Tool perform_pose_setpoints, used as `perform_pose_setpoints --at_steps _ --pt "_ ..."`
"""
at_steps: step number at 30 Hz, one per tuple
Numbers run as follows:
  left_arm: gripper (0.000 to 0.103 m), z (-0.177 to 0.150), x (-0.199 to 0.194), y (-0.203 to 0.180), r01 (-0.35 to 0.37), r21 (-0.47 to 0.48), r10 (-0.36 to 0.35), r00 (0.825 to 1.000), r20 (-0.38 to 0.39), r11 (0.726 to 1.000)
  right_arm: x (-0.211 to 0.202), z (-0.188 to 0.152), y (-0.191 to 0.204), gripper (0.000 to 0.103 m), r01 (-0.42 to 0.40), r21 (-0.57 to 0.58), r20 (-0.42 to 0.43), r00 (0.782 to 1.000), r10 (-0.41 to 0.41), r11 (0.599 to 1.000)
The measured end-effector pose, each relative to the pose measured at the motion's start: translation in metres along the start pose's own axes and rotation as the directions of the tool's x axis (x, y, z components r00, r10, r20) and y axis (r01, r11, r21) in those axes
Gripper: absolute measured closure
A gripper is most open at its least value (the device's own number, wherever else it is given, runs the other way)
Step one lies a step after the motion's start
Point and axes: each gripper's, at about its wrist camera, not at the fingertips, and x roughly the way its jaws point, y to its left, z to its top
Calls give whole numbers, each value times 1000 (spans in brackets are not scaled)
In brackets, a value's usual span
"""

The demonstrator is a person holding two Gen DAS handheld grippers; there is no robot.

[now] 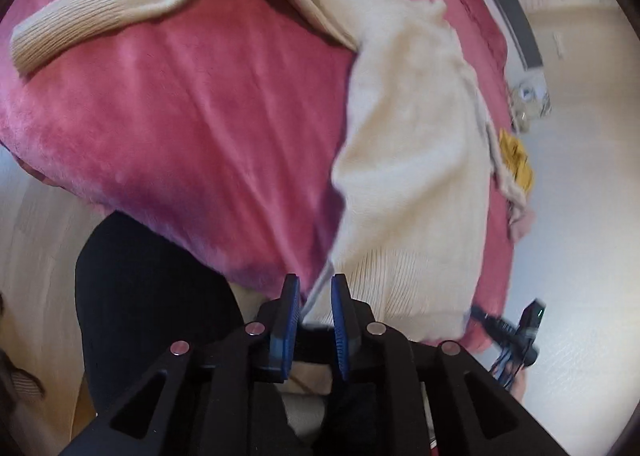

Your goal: Fold clothes

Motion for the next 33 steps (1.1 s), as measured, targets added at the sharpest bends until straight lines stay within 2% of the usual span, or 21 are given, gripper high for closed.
perform_pose_setpoints --at_steps 1,3,4,6,10,13,15,16,18,23,25,27,28,31,32,33 --pt "84 9 -7 1 11 -25 -9 999 46 1000 -6 2 4 77 -38 -5 25 999 38 999" --pt "82 36 -23 -4 19 -30 -15 991 137 999 -16 8 21 62 -95 -39 61 993 98 995" --pt "80 51 -31 -8 22 -26 -17 984 175 999 -19 13 34 58 -113 -72 69 991 118 991" --pt "77 85 -43 -21 -18 10 15 971 239 1000 -24 22 61 44 -147 -139 80 984 159 979" --pt "72 150 -65 -48 -144 110 97 932 351 983 -9 45 132 41 -214 -258 21 974 227 942" --pt "71 188 -67 -74 -286 250 177 906 384 925 12 71 188 40 -348 -303 -90 937 337 887" --pt "69 211 -63 -75 -354 320 227 900 372 879 24 92 228 37 -426 -333 -159 905 395 841" --pt "69 222 -61 -72 -370 343 242 901 360 863 30 105 254 36 -446 -354 -180 895 408 822" --pt "68 237 -53 -59 -360 374 250 917 311 855 40 124 292 27 -485 -378 -225 874 430 789" --pt "66 268 -36 -14 -315 377 259 947 192 871 94 169 380 25 -430 -446 -285 900 330 785" --pt "65 276 -30 -1 -274 398 233 961 150 875 114 170 409 25 -398 -501 -300 913 278 769" --pt "65 282 -27 8 -266 414 234 964 127 871 129 166 435 25 -385 -567 -322 917 235 728" --pt "65 285 -25 12 -265 424 236 964 120 866 136 162 448 25 -403 -588 -351 908 227 702" --pt "65 285 -22 19 -279 489 259 960 110 826 157 158 480 25 -465 -577 -462 864 200 672" --pt "65 283 -18 23 -256 506 250 965 82 824 163 157 488 25 -470 -576 -474 859 195 669" --pt "65 281 -15 26 -239 521 246 968 56 819 168 155 498 25 -453 -599 -465 868 173 660"
